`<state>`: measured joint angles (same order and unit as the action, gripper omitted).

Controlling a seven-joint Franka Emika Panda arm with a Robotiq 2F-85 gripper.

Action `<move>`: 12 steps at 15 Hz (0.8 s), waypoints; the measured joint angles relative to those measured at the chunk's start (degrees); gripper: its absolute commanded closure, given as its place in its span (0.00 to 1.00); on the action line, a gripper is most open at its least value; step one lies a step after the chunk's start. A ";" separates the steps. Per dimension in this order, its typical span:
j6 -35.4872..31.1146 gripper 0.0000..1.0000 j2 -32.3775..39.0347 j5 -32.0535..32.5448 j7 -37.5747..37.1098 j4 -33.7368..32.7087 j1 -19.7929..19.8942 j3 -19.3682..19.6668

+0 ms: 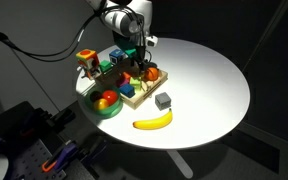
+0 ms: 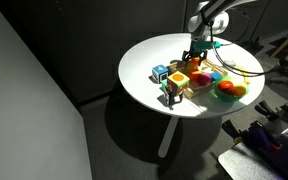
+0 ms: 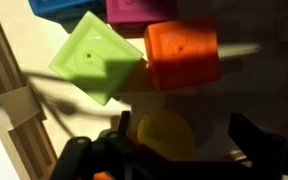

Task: Remove the lemon from the box and put it on the right side of the table.

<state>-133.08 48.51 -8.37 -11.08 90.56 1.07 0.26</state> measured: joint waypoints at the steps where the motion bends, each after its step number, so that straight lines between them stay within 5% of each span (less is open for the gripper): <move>1: 0.01 0.00 0.23 0.00 -0.38 -0.37 -0.08 0.05; 12: 0.23 0.00 2.97 0.00 -2.95 -4.29 -0.37 0.60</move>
<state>-132.85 51.48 -8.37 -14.03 86.27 0.70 0.85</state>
